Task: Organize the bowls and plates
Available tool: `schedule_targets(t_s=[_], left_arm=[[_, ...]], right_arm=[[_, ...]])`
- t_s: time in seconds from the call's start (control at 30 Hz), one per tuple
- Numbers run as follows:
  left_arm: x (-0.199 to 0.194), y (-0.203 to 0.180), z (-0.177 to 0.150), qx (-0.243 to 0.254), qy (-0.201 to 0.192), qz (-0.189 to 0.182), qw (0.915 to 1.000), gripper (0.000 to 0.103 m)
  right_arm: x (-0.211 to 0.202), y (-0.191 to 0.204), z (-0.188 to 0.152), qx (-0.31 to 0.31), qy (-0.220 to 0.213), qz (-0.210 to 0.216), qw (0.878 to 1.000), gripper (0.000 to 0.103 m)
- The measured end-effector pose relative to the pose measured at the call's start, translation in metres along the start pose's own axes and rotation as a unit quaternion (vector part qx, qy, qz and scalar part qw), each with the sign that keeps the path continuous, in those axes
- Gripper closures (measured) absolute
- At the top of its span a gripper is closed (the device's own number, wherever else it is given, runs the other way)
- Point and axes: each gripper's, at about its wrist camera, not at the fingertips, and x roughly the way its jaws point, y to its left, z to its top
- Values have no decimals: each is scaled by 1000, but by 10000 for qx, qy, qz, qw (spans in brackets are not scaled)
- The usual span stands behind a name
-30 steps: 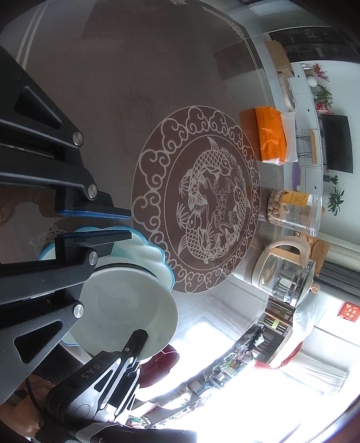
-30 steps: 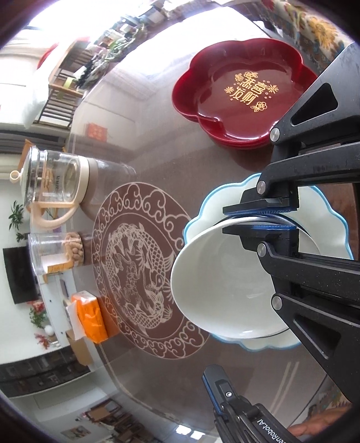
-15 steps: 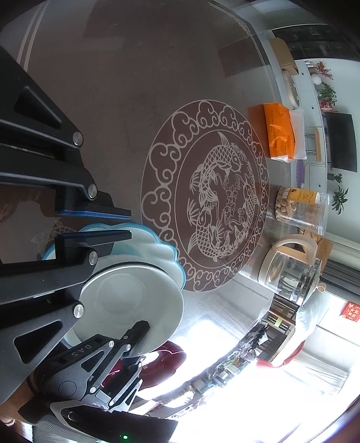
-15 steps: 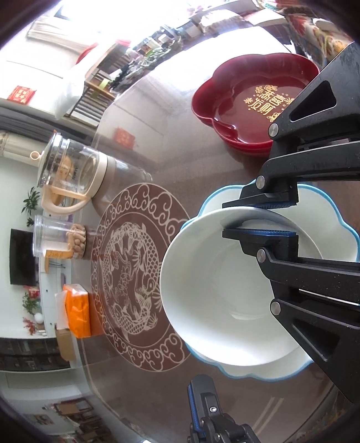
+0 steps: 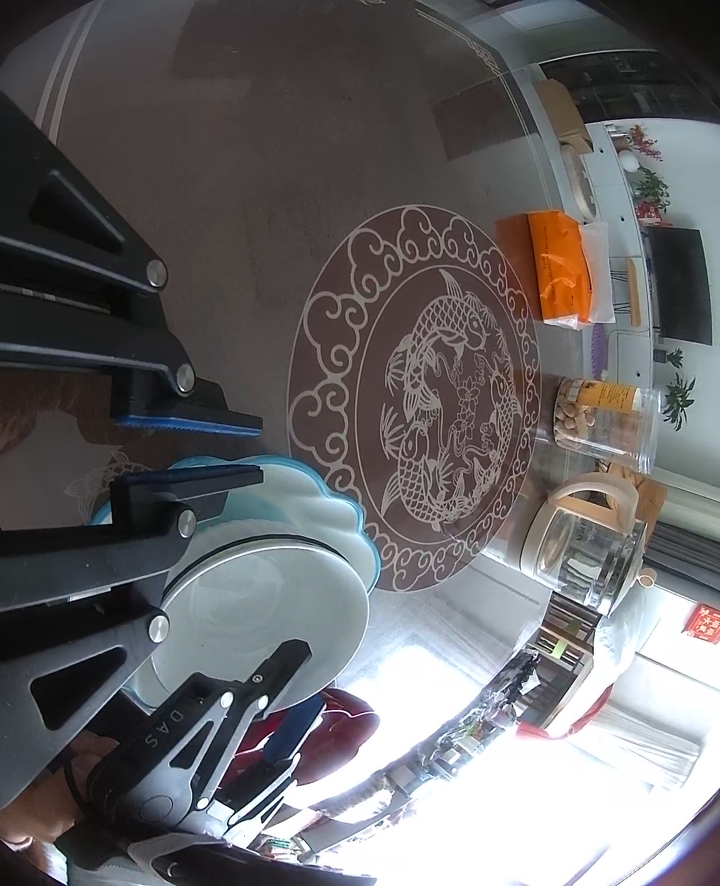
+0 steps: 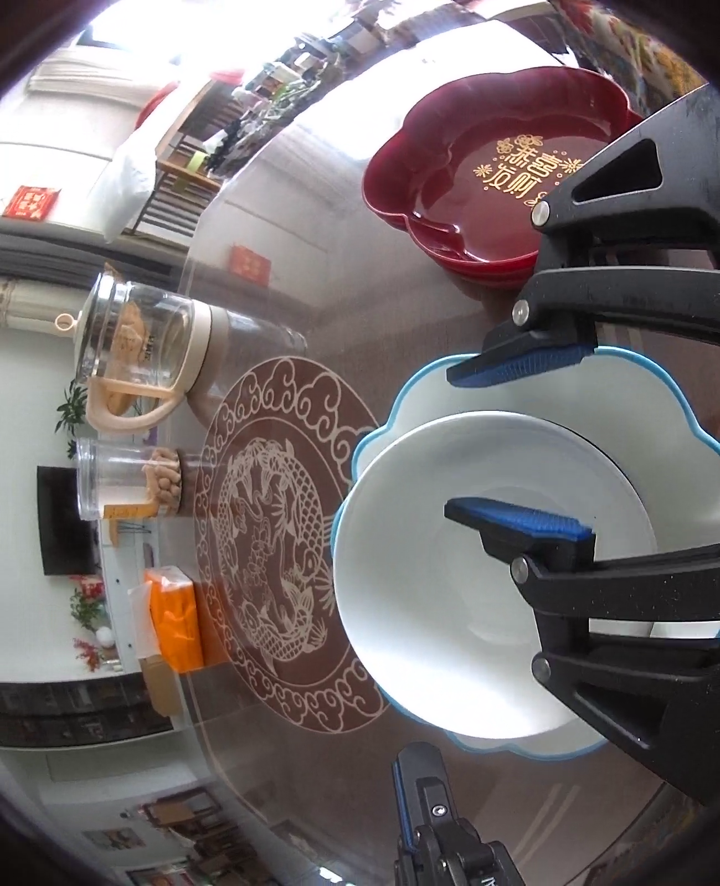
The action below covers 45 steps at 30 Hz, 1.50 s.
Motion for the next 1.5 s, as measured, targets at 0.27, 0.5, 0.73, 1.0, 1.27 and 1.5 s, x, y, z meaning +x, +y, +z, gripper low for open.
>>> schedule_targets(t_s=[0.27,0.5,0.73,1.0,1.27,1.5], left_arm=[[-35,-10,-4,203,-878,736,9932,21],[-52,-33,-18,444,-988,932,9897,15],[-60,-61,-34,584,-903,831,9907,15],[-64,-92,-51,793,-882,937,9885,12],[-69,-108,-67,806,-902,820,9893,12],[-76,-120,-74,987,-1307,944,9820,12]], right_arm=[[-58,-26,12,677,-772,16,9947,36],[-117,-35,-15,1079,-1391,-318,9839,30],[-131,-41,-51,1213,-1480,-595,9797,30],[-135,-62,-77,1540,-1409,-717,9753,30],[-144,-68,-100,1552,-1572,-914,9710,26],[-150,-74,-107,1683,-1720,-1243,9626,23]])
